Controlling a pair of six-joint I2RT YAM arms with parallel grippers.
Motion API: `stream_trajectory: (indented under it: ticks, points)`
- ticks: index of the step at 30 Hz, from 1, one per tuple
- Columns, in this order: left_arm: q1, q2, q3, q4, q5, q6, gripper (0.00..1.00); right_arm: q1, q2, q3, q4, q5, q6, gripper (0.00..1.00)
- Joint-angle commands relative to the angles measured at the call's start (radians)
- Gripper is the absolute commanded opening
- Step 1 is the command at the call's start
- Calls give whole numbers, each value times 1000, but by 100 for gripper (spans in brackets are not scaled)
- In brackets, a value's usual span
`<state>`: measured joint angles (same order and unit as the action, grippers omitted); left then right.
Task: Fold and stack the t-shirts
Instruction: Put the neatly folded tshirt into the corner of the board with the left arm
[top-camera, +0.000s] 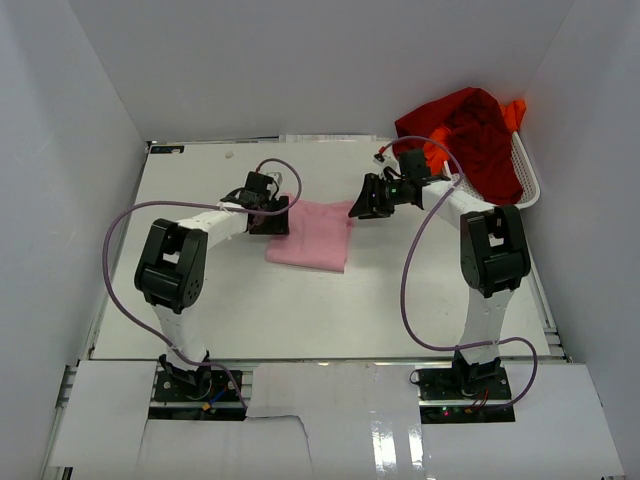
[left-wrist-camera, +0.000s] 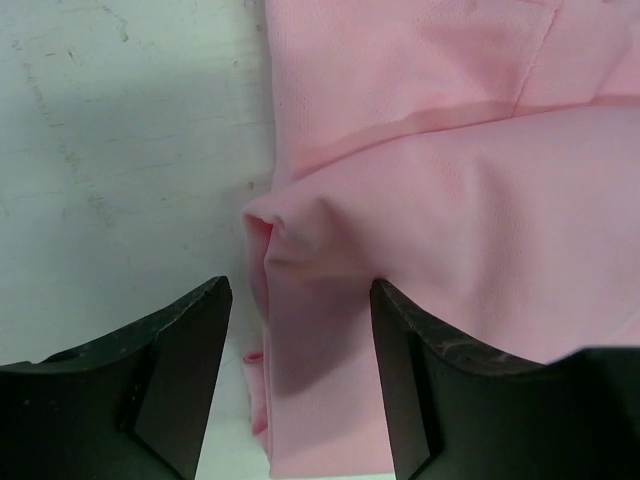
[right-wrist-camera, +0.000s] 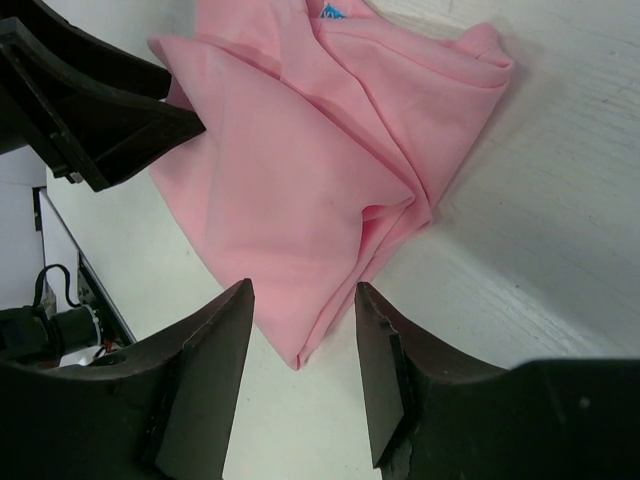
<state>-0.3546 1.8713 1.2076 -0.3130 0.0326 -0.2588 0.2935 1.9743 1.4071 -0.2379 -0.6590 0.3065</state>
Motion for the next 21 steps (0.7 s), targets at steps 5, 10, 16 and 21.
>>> stream_trajectory:
  ticks: [5, 10, 16, 21]
  points:
    - [2, 52, 33, 0, 21, 15, 66, -14, -49, -13, 12, -25, -23, 52]
    - [2, 84, 46, -5, 39, 18, 59, -16, -43, -7, 12, -31, -23, 52]
    - [3, 150, 58, -28, 62, 29, 31, -17, -42, -7, 12, -34, -23, 53]
    - [20, 232, 110, -66, 59, 33, 7, -19, -43, -2, 12, -40, -21, 53]
